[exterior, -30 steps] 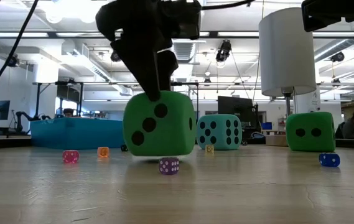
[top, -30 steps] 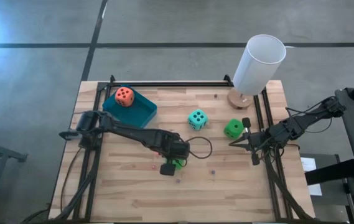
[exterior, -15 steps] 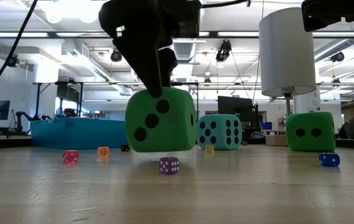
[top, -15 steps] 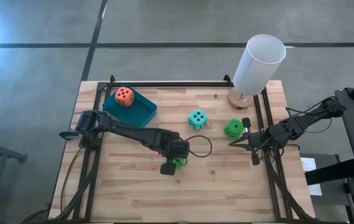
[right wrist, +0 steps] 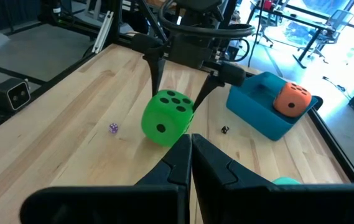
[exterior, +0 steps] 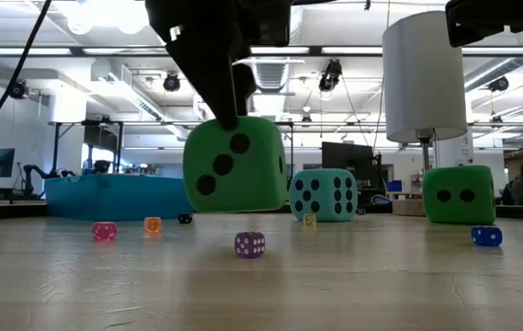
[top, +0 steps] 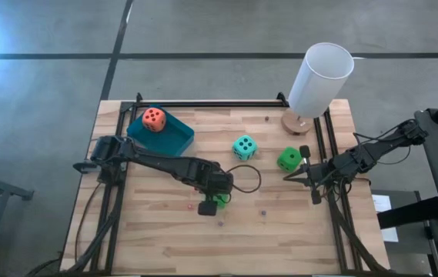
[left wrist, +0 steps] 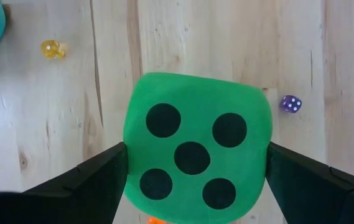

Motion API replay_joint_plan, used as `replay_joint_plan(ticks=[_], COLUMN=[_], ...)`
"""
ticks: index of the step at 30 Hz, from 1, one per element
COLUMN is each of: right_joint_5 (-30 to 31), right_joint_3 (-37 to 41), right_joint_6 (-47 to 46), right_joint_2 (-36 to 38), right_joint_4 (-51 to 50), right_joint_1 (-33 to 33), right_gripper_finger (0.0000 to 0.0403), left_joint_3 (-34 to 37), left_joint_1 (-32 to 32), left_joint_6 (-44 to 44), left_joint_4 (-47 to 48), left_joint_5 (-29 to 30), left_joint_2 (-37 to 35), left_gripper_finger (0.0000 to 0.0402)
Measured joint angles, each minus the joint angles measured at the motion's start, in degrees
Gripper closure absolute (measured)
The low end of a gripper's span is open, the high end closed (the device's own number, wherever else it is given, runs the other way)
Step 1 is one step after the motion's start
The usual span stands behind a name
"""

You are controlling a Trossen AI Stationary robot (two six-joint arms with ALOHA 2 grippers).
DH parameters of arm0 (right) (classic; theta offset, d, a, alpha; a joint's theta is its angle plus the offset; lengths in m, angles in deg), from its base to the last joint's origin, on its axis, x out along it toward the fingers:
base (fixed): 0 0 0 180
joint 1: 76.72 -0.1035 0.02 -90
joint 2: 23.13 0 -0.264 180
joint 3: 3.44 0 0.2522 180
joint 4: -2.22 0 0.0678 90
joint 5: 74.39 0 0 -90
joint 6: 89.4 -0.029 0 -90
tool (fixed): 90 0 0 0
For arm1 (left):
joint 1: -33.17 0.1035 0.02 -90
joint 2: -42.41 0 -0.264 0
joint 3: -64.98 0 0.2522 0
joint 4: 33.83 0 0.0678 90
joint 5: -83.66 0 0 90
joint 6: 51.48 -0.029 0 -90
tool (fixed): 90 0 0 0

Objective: Pick & Place Dice
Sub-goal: Put the big green dice on the left into the blue bin

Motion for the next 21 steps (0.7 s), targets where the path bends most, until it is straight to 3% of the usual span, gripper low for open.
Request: replay_joint_plan(ticks=[21], right_joint_5=[0.0], right_joint_3=[0.0], right_joint_6=[0.0], right_joint_2=[0.0], right_joint_4=[0.0], right_joint_1=[0.0], right_gripper_finger=[0.0394], left_joint_3=[0.0], left_joint_1=[0.0], left_joint_6=[1.5], left_joint_4=[0.2], left_joint_5=[0.0], left_joint_2=[0.0], left_gripper_finger=[0.0051])
